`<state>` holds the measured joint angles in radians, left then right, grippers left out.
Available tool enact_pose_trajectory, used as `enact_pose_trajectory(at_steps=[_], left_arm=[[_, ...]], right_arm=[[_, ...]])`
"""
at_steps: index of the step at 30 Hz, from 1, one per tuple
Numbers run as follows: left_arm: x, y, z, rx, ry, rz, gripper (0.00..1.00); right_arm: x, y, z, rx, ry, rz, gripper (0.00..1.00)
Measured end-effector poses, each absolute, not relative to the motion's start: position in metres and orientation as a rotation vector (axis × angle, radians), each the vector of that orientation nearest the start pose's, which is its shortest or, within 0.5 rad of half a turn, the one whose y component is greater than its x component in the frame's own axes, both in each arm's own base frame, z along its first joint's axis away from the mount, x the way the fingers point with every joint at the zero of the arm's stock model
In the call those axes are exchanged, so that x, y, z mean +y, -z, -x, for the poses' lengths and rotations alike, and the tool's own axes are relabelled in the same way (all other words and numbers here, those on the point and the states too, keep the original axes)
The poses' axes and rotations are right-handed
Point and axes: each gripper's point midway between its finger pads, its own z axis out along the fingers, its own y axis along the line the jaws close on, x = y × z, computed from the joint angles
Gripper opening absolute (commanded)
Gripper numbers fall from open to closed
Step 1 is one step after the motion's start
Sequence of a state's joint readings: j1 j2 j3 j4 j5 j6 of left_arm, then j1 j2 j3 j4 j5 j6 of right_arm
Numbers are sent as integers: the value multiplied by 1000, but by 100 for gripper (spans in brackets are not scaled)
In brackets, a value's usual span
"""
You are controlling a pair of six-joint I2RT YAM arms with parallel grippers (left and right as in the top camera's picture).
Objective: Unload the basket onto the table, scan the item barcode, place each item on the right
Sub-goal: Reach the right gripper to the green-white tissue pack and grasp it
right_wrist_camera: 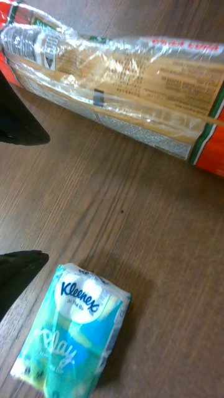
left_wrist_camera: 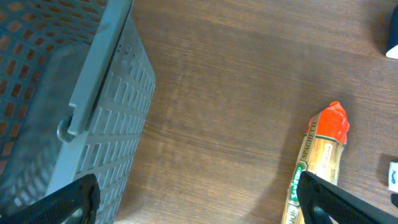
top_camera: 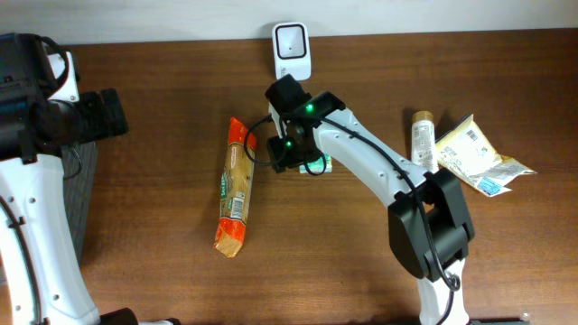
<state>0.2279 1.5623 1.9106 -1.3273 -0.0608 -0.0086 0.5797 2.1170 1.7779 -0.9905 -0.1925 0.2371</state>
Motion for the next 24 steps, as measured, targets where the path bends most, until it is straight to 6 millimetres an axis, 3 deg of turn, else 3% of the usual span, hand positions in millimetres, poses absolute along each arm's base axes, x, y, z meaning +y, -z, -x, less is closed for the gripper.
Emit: enact_pose_trajectory(at_steps=[9,13,16,24], left_arm=[[93,-314,-353,2535,-163,325,99],[93,-314,-353,2535,-163,325,99],[93,-314,-353,2535,-163,325,99],[93,-314,-353,2535,-163,325,99]], right_arm=[[295,-66,-369,2925,-429,572,47],[295,-42,-364,2988,-422,573,42],[295,-41,-363,2993,-427,574,42],[272,-35,-366,3009,-226,556,42]])
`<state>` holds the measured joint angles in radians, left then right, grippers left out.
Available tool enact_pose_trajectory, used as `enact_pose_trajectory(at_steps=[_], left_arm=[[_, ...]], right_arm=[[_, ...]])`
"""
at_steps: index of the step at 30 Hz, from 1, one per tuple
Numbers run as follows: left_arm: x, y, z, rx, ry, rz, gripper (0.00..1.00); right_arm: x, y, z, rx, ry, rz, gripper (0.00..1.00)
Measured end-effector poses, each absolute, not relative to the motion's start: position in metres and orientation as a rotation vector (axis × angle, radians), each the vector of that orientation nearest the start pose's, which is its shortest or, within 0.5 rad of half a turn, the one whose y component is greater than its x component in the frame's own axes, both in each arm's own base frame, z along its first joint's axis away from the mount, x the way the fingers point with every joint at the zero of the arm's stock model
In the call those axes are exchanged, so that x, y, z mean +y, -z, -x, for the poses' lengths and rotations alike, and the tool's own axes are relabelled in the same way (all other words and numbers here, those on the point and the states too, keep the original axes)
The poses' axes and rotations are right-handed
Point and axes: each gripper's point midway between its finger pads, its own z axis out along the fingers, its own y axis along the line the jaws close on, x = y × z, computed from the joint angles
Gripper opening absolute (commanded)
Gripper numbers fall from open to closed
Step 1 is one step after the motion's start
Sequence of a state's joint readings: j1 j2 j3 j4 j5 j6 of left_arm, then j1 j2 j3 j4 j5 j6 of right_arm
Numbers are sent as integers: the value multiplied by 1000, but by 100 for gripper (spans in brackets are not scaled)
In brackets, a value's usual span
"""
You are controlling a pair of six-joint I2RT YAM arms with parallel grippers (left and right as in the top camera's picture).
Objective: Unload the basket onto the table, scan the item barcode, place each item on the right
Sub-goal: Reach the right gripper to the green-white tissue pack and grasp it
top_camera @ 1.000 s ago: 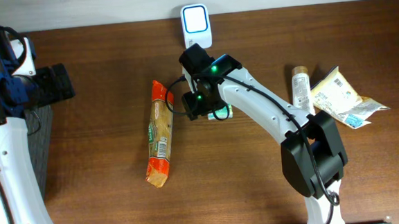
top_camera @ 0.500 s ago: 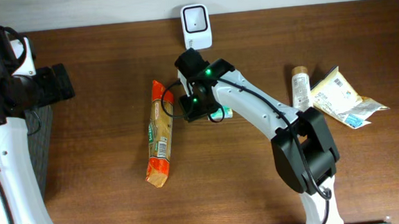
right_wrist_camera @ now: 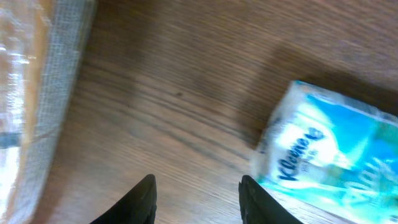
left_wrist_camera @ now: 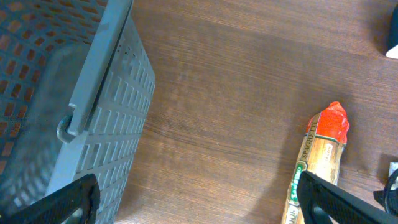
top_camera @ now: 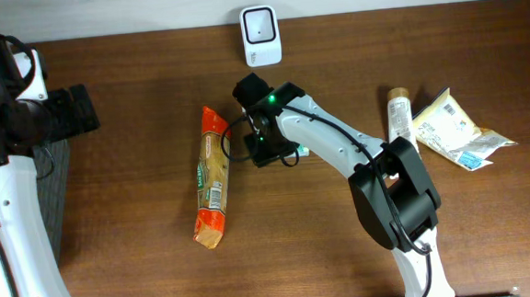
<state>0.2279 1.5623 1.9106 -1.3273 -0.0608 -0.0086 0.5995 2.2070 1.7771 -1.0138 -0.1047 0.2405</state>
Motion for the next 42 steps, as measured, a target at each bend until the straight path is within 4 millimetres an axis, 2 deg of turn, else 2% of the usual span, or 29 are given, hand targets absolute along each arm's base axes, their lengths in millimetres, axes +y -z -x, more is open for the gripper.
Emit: enact_pose_trajectory(at_steps=[5,9,11,13,16,17,19,22,24,27,30,32,33,35,38,40,42], left_arm=[[93,-314,-353,2535,-163,325,99],[93,-314,-353,2535,-163,325,99],[93,-314,-353,2535,-163,325,99],[93,-314,-353,2535,-163,325,99],[93,-314,-353,2535,-163,325,99],[93,-314,-353,2535,-163,325,99],[93,-314,-353,2535,-163,325,99],[93,-314,-353,2535,-163,325,99],[93,-314,-353,2535,-163,325,99],[93,-314,-353,2535,-163,325,99],[93,-314,-353,2535,-163,325,99],[93,-314,-353,2535,-163,325,99],[93,-314,-353,2535,-163,325,99],[93,-314,-353,2535,-163,325,99],[93,-314,-353,2535,-163,325,99],[93,-314,-353,2535,-163,325,99],[93,-314,-353,2535,-163,325,99]], right_arm=[[236,-33,-376,3026,-30,496,42],[183,-34,-395,3085,-5,312,41],[174,-42,-405,3078,-29,261,41],[186,-54,-411,3059,-128,260,41],[208,-59,-398,3099,-336,276,35],[221,-61,-393,3103,-425,293,33],[239,-63,-393,3070,-483,339,31],[280,-50,-382,3008,-556,450,29],[279,-32,-364,3065,-535,444,29],[263,-20,-358,3113,-448,402,29],[237,-17,-366,3128,-311,347,29],[202,-15,-383,3133,-245,228,29],[183,-15,-393,3131,-243,164,30],[156,-19,-409,3118,-291,108,34],[148,-34,-432,3046,-418,74,35],[160,-38,-425,3064,-537,63,33],[160,-37,-421,3088,-510,8,29]])
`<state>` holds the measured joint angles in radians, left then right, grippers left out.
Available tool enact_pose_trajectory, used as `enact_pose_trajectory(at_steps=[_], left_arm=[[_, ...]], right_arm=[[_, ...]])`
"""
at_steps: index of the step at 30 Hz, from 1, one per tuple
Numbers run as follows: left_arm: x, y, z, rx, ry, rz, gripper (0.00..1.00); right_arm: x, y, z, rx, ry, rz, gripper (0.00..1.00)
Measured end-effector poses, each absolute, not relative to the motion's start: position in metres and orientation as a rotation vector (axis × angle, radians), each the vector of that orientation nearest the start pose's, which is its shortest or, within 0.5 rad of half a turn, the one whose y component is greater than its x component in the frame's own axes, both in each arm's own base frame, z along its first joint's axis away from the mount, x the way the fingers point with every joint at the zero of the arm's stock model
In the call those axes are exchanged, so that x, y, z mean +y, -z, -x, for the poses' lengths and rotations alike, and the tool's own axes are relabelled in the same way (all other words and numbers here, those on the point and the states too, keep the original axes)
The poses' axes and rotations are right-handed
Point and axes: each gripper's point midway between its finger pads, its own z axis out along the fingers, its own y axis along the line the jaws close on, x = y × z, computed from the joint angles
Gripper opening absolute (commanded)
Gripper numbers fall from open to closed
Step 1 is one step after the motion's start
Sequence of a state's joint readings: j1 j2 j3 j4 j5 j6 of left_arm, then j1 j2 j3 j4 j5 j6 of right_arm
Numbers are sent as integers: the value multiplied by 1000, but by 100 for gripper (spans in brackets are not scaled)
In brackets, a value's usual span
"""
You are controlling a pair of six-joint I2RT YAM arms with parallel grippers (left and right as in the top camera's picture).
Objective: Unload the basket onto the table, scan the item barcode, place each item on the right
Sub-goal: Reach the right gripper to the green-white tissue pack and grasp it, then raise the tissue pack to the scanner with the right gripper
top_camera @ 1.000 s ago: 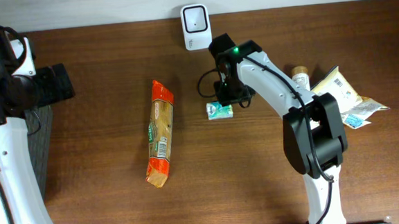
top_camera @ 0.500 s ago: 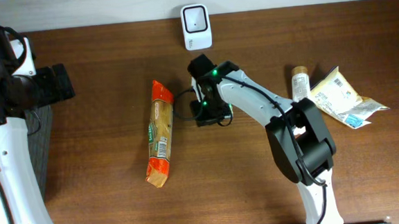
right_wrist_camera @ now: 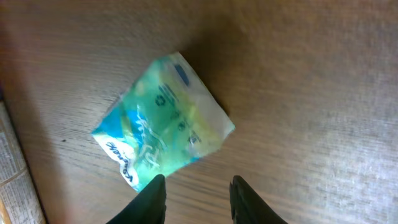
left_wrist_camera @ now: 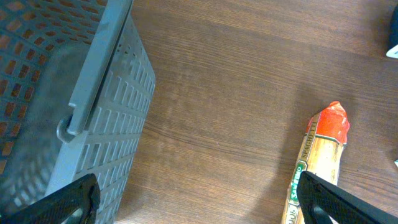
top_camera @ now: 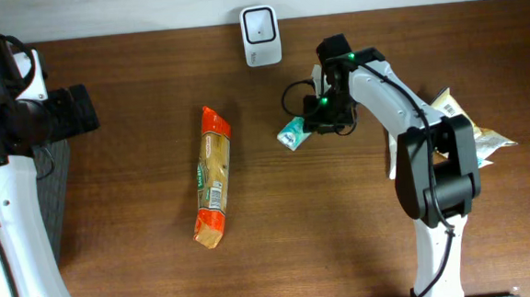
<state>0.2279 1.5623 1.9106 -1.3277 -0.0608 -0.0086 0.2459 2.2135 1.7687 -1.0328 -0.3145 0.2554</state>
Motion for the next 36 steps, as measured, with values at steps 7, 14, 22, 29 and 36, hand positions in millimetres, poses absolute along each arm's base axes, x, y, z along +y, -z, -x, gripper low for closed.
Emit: enact_pose_trajectory(at_steps=[7,14,22,29,36], left_arm=[[93,-314,-353,2535,-163,325,99],[93,-314,-353,2533,-163,325,99],[93,-314,-353,2535,-163,325,99],[93,-314,-353,2535,-163,325,99],[93,-314,-353,2535,-163,325,99]], right_arm=[[135,-30,-421,3108,-250,-205,27],[145,-11,-444,2988,-309,-166,25],[185,-23,-457,2881,-524,115,35],[189,-33,-442,2821,-684,523,64],[210,-16,-420,2805,-666,808,35]])
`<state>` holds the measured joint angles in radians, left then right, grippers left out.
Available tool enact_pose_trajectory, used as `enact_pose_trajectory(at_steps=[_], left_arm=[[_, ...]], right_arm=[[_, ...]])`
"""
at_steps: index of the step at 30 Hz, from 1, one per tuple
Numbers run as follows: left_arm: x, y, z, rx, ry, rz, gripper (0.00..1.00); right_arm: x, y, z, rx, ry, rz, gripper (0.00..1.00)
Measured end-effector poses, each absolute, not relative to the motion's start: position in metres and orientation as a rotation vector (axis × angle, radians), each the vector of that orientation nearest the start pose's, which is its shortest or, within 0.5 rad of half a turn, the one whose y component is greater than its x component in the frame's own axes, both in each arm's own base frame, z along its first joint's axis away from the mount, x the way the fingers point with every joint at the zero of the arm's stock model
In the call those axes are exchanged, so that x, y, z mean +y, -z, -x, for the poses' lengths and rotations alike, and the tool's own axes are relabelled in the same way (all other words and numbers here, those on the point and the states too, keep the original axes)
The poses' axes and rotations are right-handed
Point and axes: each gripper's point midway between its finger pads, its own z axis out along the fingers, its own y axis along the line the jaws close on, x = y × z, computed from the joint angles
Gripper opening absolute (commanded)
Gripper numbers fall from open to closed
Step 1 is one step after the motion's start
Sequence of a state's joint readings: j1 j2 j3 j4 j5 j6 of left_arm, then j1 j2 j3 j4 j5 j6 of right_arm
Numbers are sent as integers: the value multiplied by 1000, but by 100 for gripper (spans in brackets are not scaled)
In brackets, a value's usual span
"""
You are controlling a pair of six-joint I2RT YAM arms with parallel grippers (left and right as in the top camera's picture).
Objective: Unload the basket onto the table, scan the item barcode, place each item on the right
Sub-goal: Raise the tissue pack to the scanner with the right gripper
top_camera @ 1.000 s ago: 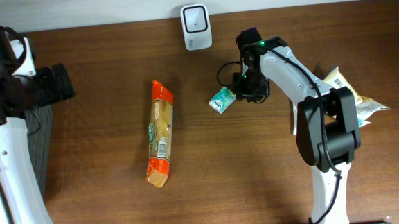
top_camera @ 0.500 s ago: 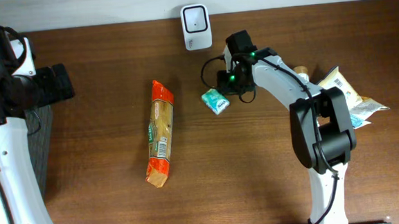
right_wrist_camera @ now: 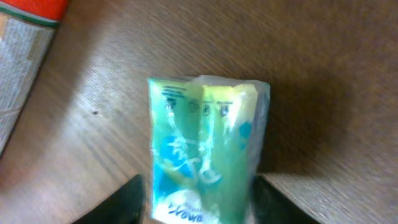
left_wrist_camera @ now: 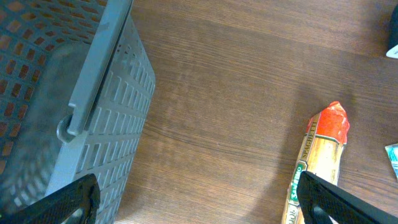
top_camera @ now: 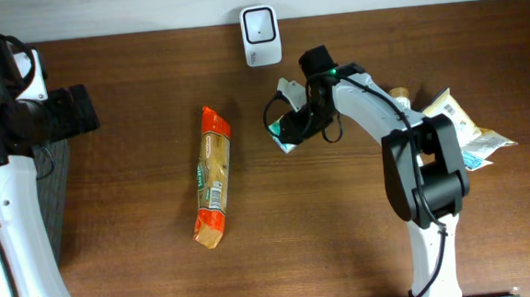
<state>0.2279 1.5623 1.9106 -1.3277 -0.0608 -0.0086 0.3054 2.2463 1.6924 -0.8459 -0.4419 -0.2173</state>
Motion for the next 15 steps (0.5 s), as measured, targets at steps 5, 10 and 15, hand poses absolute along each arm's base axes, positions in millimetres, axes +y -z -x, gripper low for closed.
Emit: enact_pose_trajectory(at_steps=[5,10,15], left_arm=[[93,-314,-353,2535,-163,325,99],[93,-314,-353,2535,-162,325,99],[93,-314,-353,2535,-163,325,99]], right_arm=[[210,-12,-416,2852,-712,743,5],[235,-39,-394,2865,-1046,674,8],[271,-151,-400,2515,-1566,657,6]])
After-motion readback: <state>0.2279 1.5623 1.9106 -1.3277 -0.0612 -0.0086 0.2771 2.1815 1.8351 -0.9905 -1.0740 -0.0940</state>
